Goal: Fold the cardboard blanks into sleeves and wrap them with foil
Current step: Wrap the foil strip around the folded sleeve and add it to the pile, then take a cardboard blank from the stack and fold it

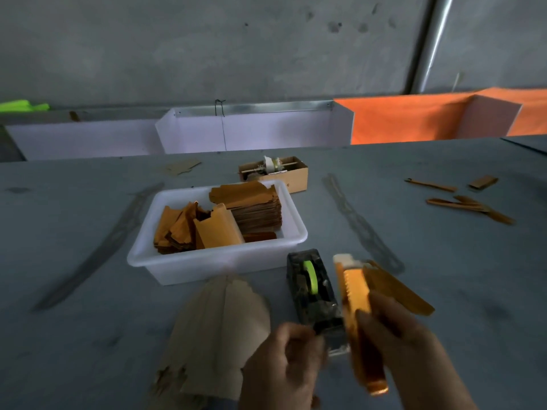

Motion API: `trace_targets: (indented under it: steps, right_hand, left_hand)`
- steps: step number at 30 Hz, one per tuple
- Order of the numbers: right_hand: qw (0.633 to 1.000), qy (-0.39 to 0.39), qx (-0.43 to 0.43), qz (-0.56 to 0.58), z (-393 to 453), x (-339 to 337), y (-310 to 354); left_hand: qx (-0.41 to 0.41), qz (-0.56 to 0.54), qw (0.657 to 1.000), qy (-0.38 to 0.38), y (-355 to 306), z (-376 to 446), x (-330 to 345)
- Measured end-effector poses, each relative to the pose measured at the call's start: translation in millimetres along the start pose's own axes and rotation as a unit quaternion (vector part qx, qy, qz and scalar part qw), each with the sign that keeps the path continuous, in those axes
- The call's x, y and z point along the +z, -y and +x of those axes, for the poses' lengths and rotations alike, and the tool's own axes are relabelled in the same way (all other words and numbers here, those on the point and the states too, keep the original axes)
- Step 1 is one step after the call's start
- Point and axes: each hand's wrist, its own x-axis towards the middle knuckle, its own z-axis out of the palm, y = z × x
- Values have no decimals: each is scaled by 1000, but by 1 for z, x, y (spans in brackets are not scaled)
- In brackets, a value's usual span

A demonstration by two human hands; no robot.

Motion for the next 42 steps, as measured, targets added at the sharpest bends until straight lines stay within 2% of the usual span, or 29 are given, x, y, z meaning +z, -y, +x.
trace_targets:
  steps: [1,2,5,6,9,11,15,16,18,19,21,24,29,32,35,37,39,42]
  right_hand:
    - [998,-67,-20,-6,10,-10,2]
    - [994,-102,-23,-15,22,-21,7]
    - [991,-88,26,-93,59,-43,4]
    - [985,-79,59,-141,69,-48,-1]
    - [959,-119,102,-237,78,-48,-16]
    - [958,-152,56,-236,66,-38,-14]
    - [948,-178,-115,-236,36,-19,2]
    - [945,-176,-137,-238,29,-15,6]
    - [948,-156,-156,-230,18,-9,8]
    - [950,-146,-165,-222,13,-5,9]
    - [949,-134,-197,-208,2,3,11]
    - [959,-102,-202,-172,-11,11,14]
    - [969,-80,-193,-132,-21,19,13]
    - [974,-84,-184,-105,-25,22,12]
    - [991,-54,-112,-49,-28,30,11]
    - [998,19,-42,29,-29,36,15]
    - [989,94,31,109,-28,42,18]
    - [976,127,83,155,-23,46,19]
  left_hand:
    - [58,92,993,-40,2,7,-4]
    - [91,204,971,-90,4,11,-11]
    - [101,416,886,-175,13,32,-25]
    - [76,454,875,-150,11,35,-28]
    - [20,519,854,-32,22,41,-24]
    - [-17,537,843,-1,24,40,-20]
    - [22,516,855,-46,18,36,-21]
    - [42,510,857,-69,19,37,-23]
    - [-2,499,863,-77,15,39,-26]
    - [6,497,861,-107,16,44,-29]
    - [23,457,878,-141,25,54,-38]
    - [-23,262,956,-130,30,57,-56]
    - [-22,99,988,-118,29,56,-74]
    - [-27,-29,993,-113,23,50,-84]
    - [-47,-226,973,-7,7,39,-88]
    - [-61,-319,944,62,-1,33,-82]
    - [-66,-346,930,107,-5,29,-71]
    - [-73,-330,932,129,-7,23,-57]
